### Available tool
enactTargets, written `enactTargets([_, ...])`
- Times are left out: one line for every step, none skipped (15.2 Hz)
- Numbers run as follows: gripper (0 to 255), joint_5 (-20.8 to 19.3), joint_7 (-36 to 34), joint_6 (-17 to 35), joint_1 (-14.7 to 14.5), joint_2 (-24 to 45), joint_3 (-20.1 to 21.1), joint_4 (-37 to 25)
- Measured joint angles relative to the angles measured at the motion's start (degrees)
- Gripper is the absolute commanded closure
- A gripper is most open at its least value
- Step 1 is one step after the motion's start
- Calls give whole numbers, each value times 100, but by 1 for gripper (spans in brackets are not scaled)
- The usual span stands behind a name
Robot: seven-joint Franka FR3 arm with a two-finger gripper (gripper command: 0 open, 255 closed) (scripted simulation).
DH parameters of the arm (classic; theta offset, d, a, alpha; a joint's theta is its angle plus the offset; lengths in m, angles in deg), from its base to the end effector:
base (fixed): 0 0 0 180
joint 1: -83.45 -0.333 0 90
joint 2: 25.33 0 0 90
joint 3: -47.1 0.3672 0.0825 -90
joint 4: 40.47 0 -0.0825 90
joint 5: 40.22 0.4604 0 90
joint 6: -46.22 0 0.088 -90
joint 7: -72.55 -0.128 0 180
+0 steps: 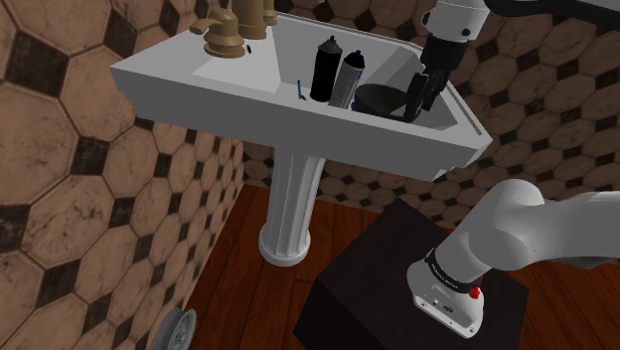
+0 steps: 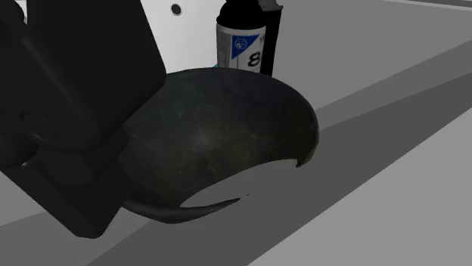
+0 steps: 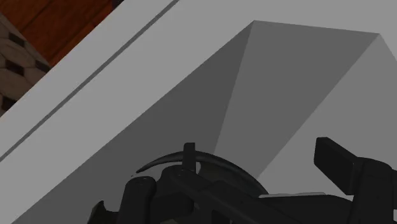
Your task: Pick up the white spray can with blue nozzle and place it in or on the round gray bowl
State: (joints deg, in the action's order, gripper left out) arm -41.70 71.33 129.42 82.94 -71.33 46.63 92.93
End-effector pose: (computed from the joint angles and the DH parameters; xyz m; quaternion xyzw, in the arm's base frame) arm 0.3278 -0.0042 0.6166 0.9992 -0.0100 -0.0365 0.0104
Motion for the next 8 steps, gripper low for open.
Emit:
enactTargets([0, 0, 0, 0, 0, 0, 0, 0])
enactTargets([0, -2, -42, 58, 16, 97, 11, -65])
enactTargets([0, -17, -93, 162, 46, 214, 14, -116])
enactTargets([0, -29, -159, 257, 80, 353, 22, -208])
enactTargets([0, -30, -252, 332, 108, 563, 53, -395])
enactTargets([0, -51, -322, 449, 147, 787, 57, -554])
enactTargets([0, -80, -380, 569, 190, 966, 49, -665])
enactTargets([0, -94, -468, 649, 223, 1131, 66, -805])
